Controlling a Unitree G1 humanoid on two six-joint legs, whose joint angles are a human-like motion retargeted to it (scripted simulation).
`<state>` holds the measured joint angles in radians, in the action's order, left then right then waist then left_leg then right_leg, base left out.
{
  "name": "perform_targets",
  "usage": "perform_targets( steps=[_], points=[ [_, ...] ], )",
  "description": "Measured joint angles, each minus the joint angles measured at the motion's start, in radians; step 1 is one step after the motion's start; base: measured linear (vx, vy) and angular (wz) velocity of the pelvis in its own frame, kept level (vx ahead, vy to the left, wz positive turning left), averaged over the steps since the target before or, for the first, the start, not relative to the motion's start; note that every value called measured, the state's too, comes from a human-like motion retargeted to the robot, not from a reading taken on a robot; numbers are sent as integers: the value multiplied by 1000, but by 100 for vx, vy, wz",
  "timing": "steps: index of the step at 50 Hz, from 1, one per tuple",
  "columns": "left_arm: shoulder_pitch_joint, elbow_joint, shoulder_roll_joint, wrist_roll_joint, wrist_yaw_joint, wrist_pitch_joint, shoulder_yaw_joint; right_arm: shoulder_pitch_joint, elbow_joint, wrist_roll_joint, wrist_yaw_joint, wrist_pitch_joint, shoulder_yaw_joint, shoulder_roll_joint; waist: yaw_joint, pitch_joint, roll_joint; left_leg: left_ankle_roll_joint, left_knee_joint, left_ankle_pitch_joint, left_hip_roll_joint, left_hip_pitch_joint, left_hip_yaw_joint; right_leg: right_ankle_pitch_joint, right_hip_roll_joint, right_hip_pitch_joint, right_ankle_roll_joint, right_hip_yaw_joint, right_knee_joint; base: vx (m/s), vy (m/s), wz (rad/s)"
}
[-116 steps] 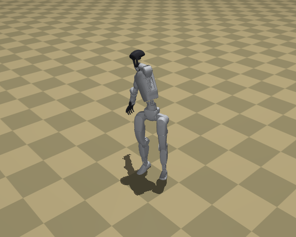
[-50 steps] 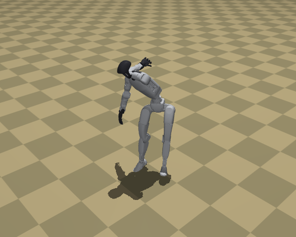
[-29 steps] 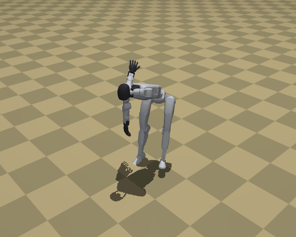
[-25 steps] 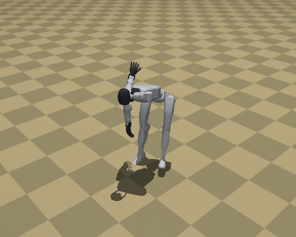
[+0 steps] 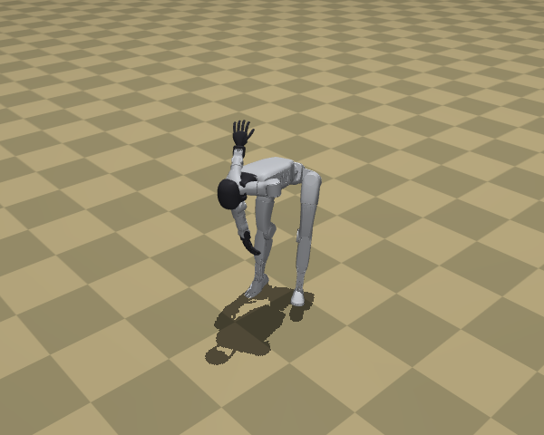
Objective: In place motions
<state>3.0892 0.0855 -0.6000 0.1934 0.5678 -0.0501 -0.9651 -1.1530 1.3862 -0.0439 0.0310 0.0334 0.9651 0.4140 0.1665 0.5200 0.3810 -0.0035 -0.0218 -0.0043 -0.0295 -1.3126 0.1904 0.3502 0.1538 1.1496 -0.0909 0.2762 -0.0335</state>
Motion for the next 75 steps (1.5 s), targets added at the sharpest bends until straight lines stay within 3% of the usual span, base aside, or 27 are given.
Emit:
perform_targets(
  steps=[12, 18, 25, 32, 35, 39, 48, 55, 60, 66, 75],
  points=[
    [0, 20, 0, 156, 7, -34, -125, 69, -55, 15, 6, 58, 33, 32, 149, 0, -95, 9, 118, -93, 10, 119, 16, 0, 16, -135, -21, -28, 23, -3, -8, -4],
    [0, 34, 0, 195, -12, -34, -196, 185, -144, -37, 8, 104, 21, 142, 254, 0, -139, 9, 174, -143, 2, 253, 11, -16, 34, -278, -23, -30, 38, 6, 1, -2],
    [0, 51, 0, 268, -46, -21, -286, 383, -125, -50, -10, 97, -47, 295, 369, 0, -162, 0, 201, -194, -6, 480, 16, -47, 55, -498, -28, -19, 55, 13, 8, -2],
    [0, 19, 0, 563, -193, -60, -352, 529, -109, -122, 3, 103, 14, 369, 532, -3, -253, -4, 222, -255, -8, 735, 7, -95, 67, -751, -40, 21, 67, 18, 8, -9],
    [0, -11, 0, 665, -210, -85, -352, 596, -101, -164, 10, 104, 33, 392, 581, -37, -281, -5, 230, -285, -5, 833, 3, -119, 66, -848, -44, 29, 69, 25, 9, -26],
    [0, 19, 0, 625, -225, -105, -375, 718, -59, -205, 31, 91, -41, 437, 604, -103, -260, -4, 230, -322, -4, 947, 10, -153, 65, -959, -47, 33, 69, 19, 15, -27],
    [0, 115, 0, 472, -347, -138, -434, 969, 80, -246, 127, 7, -318, 477, 636, -273, -148, -9, 204, -386, -13, 1131, 32, -231, 64, -1120, -44, 41, 66, 14, 19, -27],
    [0, 99, 0, 426, -557, -171, -435, 1115, 117, -272, 200, -26, -414, 497, 581, -432, -60, -11, 145, -407, -35, 1259, 66, -280, 63, -1199, -30, -1, 71, 29, 15, -42],
    [0, 37, 0, 473, -584, -173, -435, 1168, 96, -287, 171, -25, -409, 491, 576, -510, -10, -12, 103, -412, -42, 1322, 82, -303, 52, -1233, -19, -32, 73, 22, 7, -29],
    [0, 9, 0, 545, -600, -156, -435, 1199, 64, -285, 93, -36, -348, 456, 590, -569, 19, -13, 69, -420, -41, 1396, 83, -329, 40, -1283, -14, -42, 85, 13, 6, -11],
    [0, -6, 0, 555, -635, -134, -435, 1207, 2, -267, 21, -34, -281, 356, 643, -569, 32, -9, 55, -433, -39, 1479, 64, -357, 20, -1359, -3, -41, 105, 10, 6, 3]
  ],
)
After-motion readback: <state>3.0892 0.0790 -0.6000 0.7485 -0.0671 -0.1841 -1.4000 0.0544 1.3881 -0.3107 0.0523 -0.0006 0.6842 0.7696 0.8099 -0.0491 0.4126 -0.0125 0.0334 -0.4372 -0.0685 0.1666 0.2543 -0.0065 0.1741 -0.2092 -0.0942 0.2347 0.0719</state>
